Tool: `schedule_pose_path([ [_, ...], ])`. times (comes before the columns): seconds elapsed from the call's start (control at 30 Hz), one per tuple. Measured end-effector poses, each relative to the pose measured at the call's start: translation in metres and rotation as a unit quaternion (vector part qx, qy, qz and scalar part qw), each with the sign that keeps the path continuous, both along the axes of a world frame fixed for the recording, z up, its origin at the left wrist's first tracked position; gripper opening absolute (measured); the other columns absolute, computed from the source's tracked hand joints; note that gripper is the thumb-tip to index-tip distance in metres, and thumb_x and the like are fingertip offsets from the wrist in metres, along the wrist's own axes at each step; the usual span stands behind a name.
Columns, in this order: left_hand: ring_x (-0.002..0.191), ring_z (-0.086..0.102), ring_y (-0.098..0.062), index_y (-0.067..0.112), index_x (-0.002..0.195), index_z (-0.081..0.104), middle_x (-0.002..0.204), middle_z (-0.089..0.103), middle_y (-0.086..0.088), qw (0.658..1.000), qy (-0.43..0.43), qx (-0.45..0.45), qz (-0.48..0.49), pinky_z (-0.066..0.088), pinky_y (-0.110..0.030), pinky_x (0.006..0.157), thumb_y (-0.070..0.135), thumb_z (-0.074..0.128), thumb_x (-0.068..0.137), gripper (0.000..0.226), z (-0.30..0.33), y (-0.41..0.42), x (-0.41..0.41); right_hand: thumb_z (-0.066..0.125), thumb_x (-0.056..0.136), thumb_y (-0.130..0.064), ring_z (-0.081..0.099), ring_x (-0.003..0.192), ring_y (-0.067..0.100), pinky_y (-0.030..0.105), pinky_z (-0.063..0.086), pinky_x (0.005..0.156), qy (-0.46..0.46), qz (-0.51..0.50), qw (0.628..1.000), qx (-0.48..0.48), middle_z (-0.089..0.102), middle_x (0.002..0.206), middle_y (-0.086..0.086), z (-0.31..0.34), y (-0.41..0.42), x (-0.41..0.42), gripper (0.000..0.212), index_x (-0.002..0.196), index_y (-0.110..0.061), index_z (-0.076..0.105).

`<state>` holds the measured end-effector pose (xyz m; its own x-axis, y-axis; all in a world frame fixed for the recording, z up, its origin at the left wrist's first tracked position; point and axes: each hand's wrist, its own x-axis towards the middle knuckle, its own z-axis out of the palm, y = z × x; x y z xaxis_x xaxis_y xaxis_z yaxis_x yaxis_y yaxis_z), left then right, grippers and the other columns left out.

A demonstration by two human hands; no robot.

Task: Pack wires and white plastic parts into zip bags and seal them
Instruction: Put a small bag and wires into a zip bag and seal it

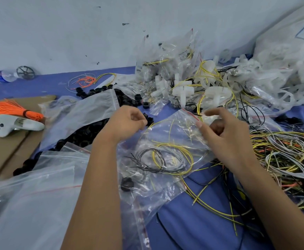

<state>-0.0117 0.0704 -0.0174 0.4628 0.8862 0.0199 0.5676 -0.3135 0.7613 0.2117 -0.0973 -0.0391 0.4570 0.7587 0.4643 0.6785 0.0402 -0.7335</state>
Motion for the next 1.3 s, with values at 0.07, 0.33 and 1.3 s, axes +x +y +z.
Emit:
schedule_pose_path([
  [0.07,0.055,0.060,0.002,0.011,0.083,0.071,0.068,0.071,0.002,0.998,-0.047,0.016,0.024,0.052,-0.017,0.060,0.013,0.068,0.098,0.016,0.002,0.002,-0.002,0.073,0.090,-0.034,0.064,0.066,0.010,0.039,0.054,0.068,-0.037,-0.069,0.996,0.039,0.067,0.070,-0.010,0.002,0.001,0.002,0.025,0.110,-0.023,0.065],
  [0.33,0.053,0.053,-0.009,0.010,0.079,0.070,0.065,0.064,0.000,0.985,-0.167,-0.010,0.049,0.042,-0.017,0.047,0.023,0.053,0.107,0.035,0.012,-0.003,-0.003,0.077,0.088,-0.013,0.053,0.087,0.019,0.034,0.045,0.078,-0.213,0.063,0.968,0.120,0.067,0.086,-0.009,0.002,0.005,-0.011,0.007,0.090,-0.017,0.072],
  [1.3,0.070,0.058,-0.017,0.014,0.087,0.062,0.077,0.064,-0.002,0.997,-0.057,0.047,0.026,0.039,-0.032,0.057,0.034,0.054,0.103,0.027,-0.039,-0.058,0.121,0.061,0.091,-0.012,0.067,0.095,0.028,0.039,0.055,0.083,-0.260,-0.095,0.957,-0.090,0.075,0.098,0.006,0.062,0.090,0.062,0.019,0.100,-0.014,0.077],
])
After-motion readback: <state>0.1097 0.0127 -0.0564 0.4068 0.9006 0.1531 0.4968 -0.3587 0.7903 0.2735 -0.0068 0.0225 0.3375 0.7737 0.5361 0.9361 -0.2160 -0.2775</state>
